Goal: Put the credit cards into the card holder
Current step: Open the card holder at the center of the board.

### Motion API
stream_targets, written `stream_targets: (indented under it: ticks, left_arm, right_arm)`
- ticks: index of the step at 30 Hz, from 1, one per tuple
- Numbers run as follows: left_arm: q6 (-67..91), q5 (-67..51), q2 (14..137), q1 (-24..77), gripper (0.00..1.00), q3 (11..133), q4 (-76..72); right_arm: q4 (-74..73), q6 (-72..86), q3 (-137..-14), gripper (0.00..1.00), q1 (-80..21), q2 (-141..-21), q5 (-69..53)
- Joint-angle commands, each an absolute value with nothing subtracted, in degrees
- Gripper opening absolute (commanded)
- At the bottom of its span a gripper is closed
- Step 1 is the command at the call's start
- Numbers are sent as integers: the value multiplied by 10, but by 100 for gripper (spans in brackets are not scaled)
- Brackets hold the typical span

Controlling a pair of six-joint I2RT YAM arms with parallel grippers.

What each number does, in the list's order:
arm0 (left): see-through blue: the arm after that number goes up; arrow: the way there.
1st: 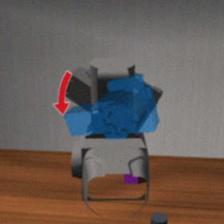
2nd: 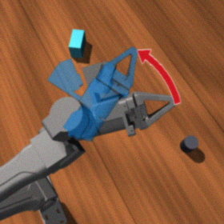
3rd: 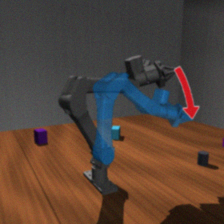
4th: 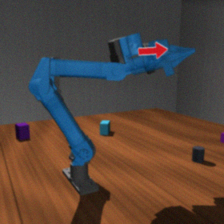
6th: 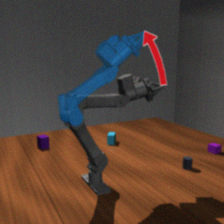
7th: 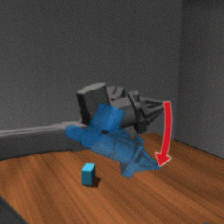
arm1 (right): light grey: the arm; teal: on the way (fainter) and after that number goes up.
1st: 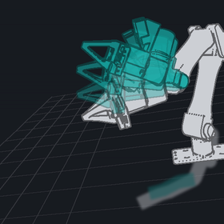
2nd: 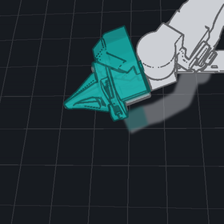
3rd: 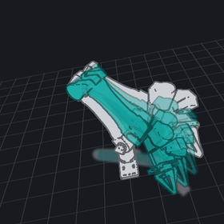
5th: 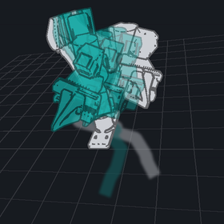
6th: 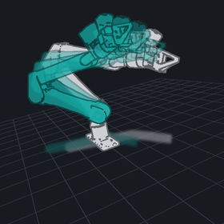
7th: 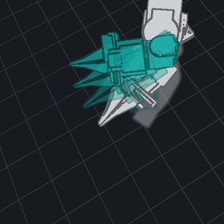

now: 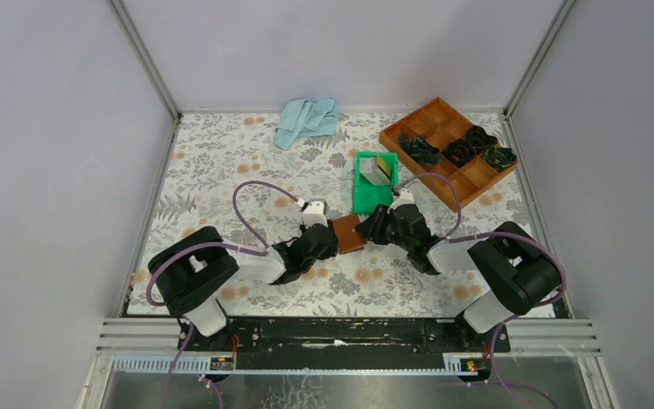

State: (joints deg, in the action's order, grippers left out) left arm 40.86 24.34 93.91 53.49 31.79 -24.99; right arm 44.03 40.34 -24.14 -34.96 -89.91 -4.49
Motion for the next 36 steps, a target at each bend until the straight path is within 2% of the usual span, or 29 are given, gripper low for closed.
stream_targets:
  ticks: [1,19,36]
  left_arm:
    - [407,233,955,538,39,316,-216]
    - [416,231,946,538,39,308,-223]
    - [433,240,910,538,39,281,-221]
  right_arm:
    - [451,401,-261,37,-352,-879,-73]
    - [534,446,-248,38,-352,-923,-120]
    - [536,457,-253,35,-356,-898,-131]
